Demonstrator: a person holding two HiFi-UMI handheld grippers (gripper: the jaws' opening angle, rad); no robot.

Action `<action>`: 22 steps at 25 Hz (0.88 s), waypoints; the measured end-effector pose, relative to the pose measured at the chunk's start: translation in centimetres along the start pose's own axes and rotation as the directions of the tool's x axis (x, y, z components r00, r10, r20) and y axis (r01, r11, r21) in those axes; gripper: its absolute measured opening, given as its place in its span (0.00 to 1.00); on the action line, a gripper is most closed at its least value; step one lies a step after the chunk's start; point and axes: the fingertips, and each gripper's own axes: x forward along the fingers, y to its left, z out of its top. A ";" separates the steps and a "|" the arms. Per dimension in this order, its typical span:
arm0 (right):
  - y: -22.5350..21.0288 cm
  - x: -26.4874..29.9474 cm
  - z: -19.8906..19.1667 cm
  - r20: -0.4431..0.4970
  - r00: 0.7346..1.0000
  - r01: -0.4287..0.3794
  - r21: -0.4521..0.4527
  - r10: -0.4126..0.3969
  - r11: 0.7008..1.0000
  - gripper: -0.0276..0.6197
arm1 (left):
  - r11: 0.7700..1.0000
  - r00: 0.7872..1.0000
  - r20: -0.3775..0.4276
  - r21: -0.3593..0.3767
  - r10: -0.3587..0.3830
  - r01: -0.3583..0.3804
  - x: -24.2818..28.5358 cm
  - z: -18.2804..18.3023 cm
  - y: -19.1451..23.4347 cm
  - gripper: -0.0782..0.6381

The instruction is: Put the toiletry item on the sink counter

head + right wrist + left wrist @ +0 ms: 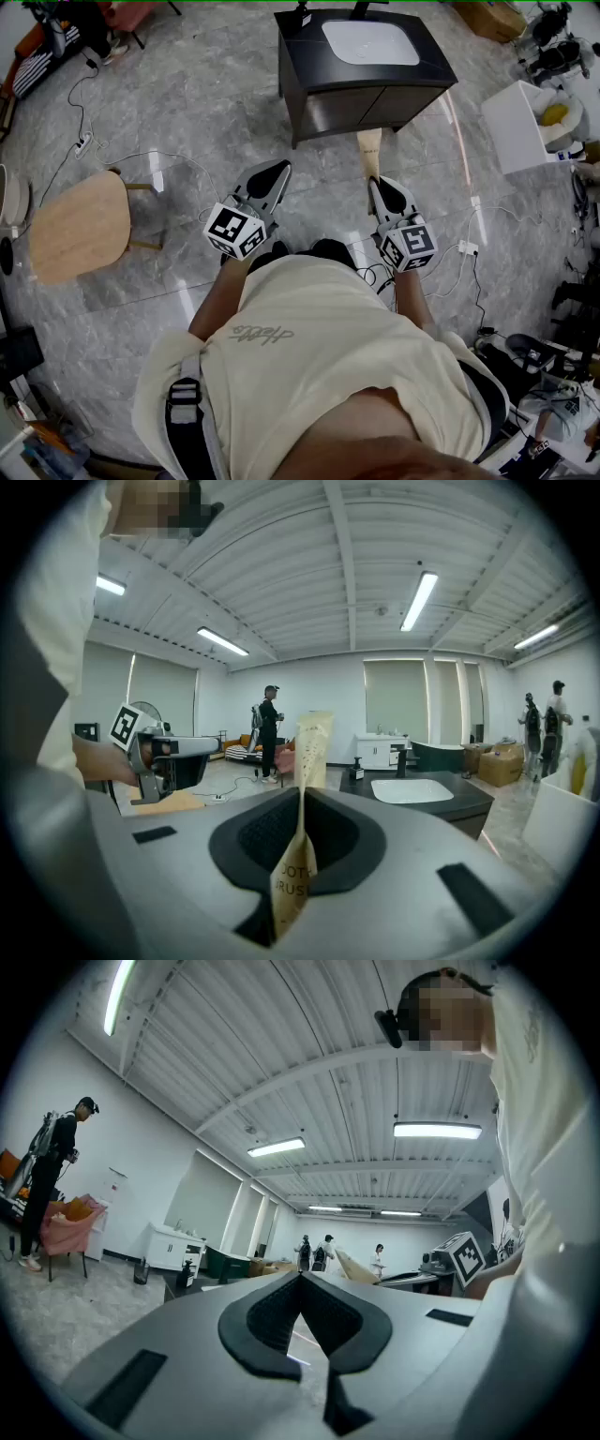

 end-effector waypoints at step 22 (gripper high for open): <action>-2.6 1.7 -4.3 -0.030 0.994 0.111 0.199 -0.108 0.974 0.07 | 0.996 0.987 -0.150 -0.075 -0.058 0.047 3.5 -5.7 3.7 0.11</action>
